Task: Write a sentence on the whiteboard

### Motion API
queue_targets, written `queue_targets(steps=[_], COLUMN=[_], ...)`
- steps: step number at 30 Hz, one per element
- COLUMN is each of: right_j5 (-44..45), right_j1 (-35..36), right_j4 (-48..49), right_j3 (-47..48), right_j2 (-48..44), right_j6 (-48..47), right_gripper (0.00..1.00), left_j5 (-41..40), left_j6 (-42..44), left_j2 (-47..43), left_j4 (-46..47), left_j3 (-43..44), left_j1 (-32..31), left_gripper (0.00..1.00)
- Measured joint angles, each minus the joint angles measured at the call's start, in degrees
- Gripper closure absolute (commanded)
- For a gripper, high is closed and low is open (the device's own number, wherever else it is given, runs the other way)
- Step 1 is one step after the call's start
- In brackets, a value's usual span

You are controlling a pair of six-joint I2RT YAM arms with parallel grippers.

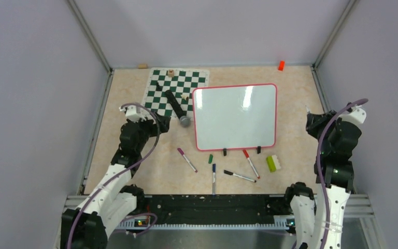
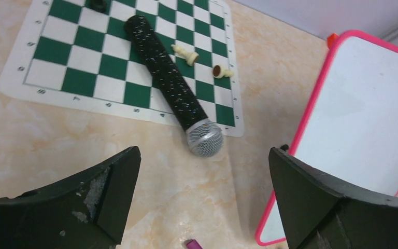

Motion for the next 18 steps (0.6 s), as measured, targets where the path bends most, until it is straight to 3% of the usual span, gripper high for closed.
queue_targets(steps=[13,18], right_j5=[-5.5,-6.6], right_j1=[0.0,0.0], right_j4=[-1.5,-2.8], right_j3=[4.1,5.0], right_j2=[0.3,0.7], right_j6=[3.3,3.1], right_gripper=[1.0,1.0], left_j5=[-5.2,0.5], left_j6=[-6.6,-6.7], left_j2=[0.0,0.6], left_j4=[6.0,12.0], left_j3=[-6.6,-9.8], left_j1=[0.6,0.7], left_gripper=[0.01,0.01])
